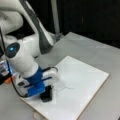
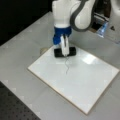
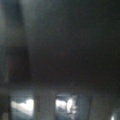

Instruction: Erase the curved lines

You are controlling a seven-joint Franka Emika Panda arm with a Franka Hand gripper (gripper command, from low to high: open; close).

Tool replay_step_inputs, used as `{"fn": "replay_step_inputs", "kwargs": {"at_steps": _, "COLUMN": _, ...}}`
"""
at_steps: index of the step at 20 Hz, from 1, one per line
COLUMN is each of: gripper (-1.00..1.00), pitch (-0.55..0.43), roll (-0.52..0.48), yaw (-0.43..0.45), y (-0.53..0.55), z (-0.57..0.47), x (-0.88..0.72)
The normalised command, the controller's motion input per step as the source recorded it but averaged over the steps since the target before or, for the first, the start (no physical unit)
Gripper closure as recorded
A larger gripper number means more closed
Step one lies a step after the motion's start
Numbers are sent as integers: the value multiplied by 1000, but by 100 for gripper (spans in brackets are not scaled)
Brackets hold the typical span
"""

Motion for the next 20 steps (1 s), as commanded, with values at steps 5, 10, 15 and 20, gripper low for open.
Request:
{"fn": "replay_step_inputs", "kwargs": {"at_steps": 5, "gripper": 100, "pitch": -144, "roll": 42, "yaw": -103, "y": 260, "z": -368, "x": 29}}
{"fn": "replay_step_inputs", "kwargs": {"at_steps": 10, "gripper": 100, "pitch": -134, "roll": 57, "yaw": -118, "y": 256, "z": -409, "x": 32}}
{"fn": "replay_step_inputs", "kwargs": {"at_steps": 15, "gripper": 100, "pitch": -107, "roll": 58, "yaw": -90, "y": 206, "z": -439, "x": 33}}
{"fn": "replay_step_inputs", "kwargs": {"at_steps": 20, "gripper": 100, "pitch": -102, "roll": 61, "yaw": -87, "y": 156, "z": -482, "x": 86}}
